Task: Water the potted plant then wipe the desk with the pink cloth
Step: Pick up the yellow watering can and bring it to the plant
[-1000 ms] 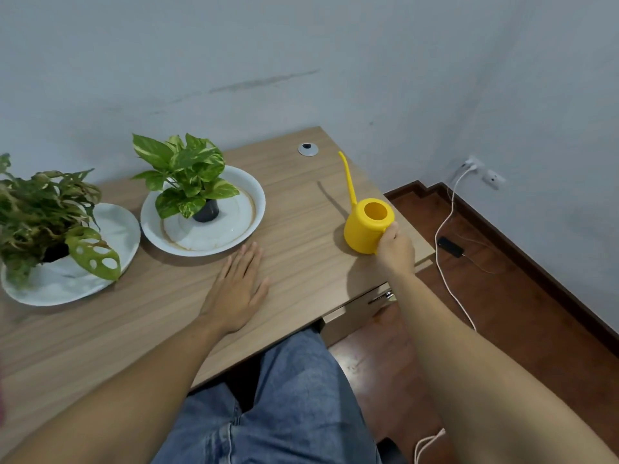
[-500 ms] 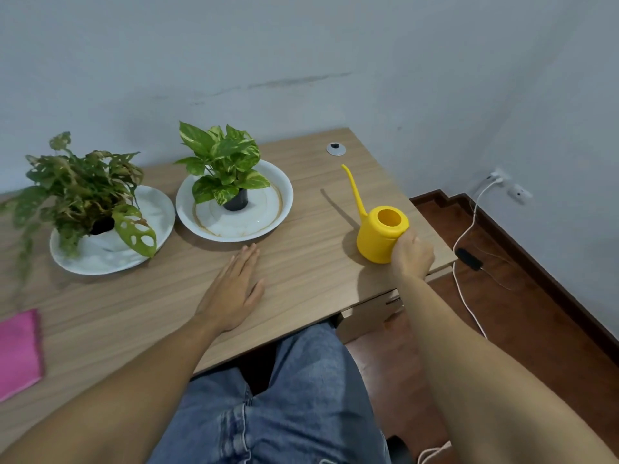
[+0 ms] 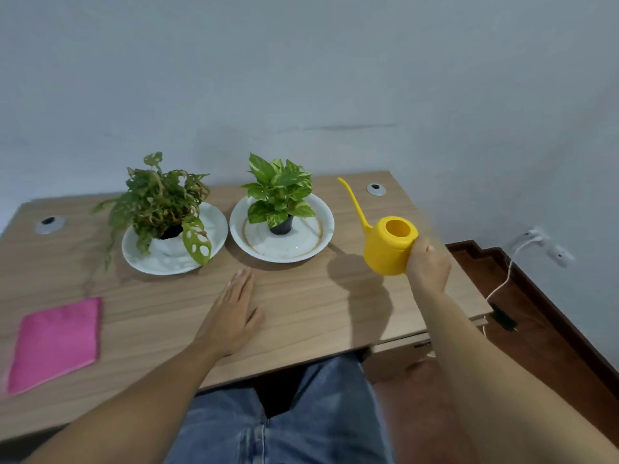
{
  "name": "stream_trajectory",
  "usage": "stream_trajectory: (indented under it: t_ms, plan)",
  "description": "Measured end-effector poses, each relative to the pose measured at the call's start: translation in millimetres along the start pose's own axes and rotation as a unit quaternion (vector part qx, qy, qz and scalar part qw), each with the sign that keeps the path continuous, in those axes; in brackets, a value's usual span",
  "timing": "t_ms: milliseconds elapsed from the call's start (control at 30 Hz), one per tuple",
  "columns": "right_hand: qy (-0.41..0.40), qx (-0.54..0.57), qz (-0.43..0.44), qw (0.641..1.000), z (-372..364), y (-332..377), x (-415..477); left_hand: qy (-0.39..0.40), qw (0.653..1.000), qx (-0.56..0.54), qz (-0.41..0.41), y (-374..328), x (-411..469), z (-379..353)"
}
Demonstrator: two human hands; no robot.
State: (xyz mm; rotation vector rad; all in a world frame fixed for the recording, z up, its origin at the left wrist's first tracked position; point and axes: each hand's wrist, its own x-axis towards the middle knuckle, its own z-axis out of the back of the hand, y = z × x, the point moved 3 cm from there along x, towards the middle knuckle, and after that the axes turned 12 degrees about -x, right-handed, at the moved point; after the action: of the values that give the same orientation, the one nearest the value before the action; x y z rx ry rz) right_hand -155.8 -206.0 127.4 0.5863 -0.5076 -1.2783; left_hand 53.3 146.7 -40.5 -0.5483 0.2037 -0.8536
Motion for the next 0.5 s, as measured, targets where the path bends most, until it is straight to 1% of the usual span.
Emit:
stream_trajectory:
  t_ms: [167,367,500]
  plan:
    - [0.022,-0.006,0.03,0.999,4.0,35.9,-0.9,-0.008,0.999,0.027,0.021,18.3,-7.2,11.7]
    - [0.039,-0.041,0.099,0.993,9.1,75.4,5.4,0.005,0.999,0.053,0.004,32.8,-16.7,11.1]
    - [0.032,-0.025,0.105,0.994,15.6,95.1,5.9,0.007,0.998,0.06,-0.009,30.5,-19.6,11.3]
